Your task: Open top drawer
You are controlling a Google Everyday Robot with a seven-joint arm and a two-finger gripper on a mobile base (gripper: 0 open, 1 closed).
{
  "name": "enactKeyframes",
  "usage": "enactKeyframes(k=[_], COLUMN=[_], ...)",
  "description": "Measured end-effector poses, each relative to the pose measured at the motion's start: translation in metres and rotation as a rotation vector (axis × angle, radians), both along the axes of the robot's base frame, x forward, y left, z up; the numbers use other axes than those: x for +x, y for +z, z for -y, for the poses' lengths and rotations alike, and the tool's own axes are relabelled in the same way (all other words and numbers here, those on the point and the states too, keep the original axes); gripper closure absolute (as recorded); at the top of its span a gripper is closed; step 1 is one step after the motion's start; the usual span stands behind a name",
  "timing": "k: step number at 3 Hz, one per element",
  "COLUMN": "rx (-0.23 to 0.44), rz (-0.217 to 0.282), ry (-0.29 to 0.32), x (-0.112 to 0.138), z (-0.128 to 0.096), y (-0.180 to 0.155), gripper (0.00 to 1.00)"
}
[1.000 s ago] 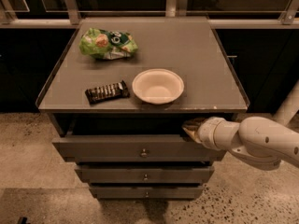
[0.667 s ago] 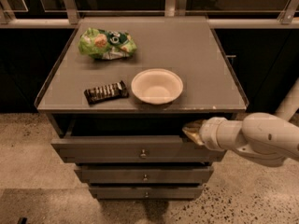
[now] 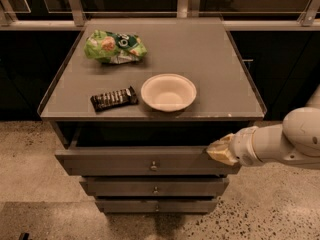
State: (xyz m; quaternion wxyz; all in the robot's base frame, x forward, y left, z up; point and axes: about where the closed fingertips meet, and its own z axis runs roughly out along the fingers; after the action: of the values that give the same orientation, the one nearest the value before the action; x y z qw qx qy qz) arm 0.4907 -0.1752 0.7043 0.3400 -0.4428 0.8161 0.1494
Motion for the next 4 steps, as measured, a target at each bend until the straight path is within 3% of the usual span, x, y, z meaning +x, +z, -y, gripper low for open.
enactKeyframes(k=[1, 3, 4], rx=[0.013, 0.073, 0.071], rz=[-0.029, 0.152, 0.154], ry=[0.029, -0.059, -0.055], x=[-0.010, 0.032, 0.032], z=[-0.006, 0.003, 0.001], y=[-0.001, 0.027, 0.028], gripper=[1.00, 1.00, 1.00])
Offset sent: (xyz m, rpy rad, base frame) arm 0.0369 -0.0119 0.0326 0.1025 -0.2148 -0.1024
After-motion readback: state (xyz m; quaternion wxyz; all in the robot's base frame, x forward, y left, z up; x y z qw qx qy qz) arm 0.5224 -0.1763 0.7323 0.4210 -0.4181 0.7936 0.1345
